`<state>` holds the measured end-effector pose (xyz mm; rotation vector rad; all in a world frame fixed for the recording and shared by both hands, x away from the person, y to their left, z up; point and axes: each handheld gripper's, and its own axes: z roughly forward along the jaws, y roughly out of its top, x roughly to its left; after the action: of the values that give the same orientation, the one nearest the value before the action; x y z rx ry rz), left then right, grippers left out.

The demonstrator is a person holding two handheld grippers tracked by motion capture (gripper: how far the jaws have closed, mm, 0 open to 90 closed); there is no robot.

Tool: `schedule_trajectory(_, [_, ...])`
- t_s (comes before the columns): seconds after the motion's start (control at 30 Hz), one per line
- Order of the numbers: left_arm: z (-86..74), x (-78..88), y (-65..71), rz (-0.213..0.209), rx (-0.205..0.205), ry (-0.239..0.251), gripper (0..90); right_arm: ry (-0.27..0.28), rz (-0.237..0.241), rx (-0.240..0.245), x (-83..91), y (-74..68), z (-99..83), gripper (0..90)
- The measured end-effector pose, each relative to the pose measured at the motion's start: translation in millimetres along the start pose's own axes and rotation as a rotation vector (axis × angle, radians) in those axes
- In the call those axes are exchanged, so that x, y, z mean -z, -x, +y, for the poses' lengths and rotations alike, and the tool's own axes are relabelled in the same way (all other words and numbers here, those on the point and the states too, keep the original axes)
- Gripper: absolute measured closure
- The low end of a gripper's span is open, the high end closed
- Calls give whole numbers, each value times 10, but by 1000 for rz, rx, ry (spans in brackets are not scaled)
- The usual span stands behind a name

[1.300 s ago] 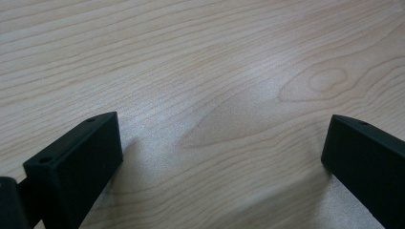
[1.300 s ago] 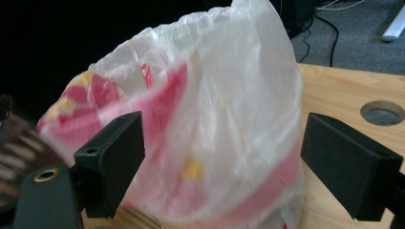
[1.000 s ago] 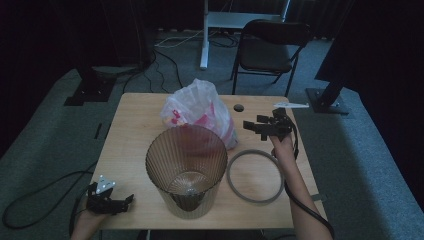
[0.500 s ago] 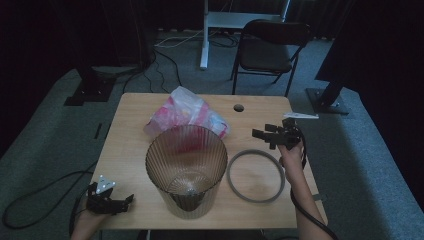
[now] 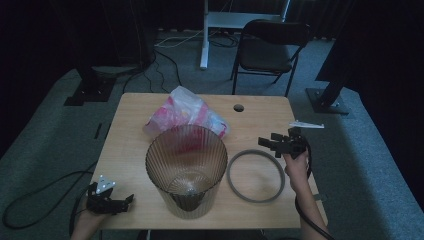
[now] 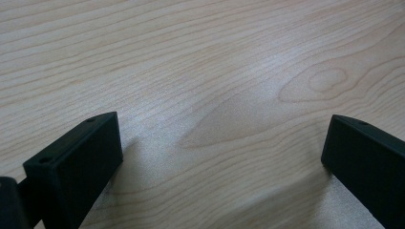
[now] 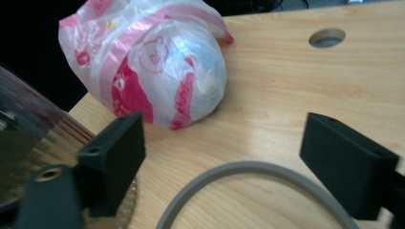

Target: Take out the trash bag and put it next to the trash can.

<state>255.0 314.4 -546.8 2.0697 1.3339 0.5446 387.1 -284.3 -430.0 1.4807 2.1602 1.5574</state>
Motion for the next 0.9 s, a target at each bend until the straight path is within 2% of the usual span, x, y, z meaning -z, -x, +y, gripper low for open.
schedule_trajectory(0.27, [1,-1,1,1,1,0,1,-13,-45,-24,91,82,-160,139])
schedule_trajectory(0.47, [4,-2,3,2,3,-1,1,-36,-69,-25,153,129,-294,139])
schedule_trajectory(0.7, [10,-4,5,3,6,-5,1,-55,-122,-39,253,222,-517,141])
schedule_trajectory(0.9, [17,-5,5,3,5,-10,1,-77,-156,-38,271,250,-609,141])
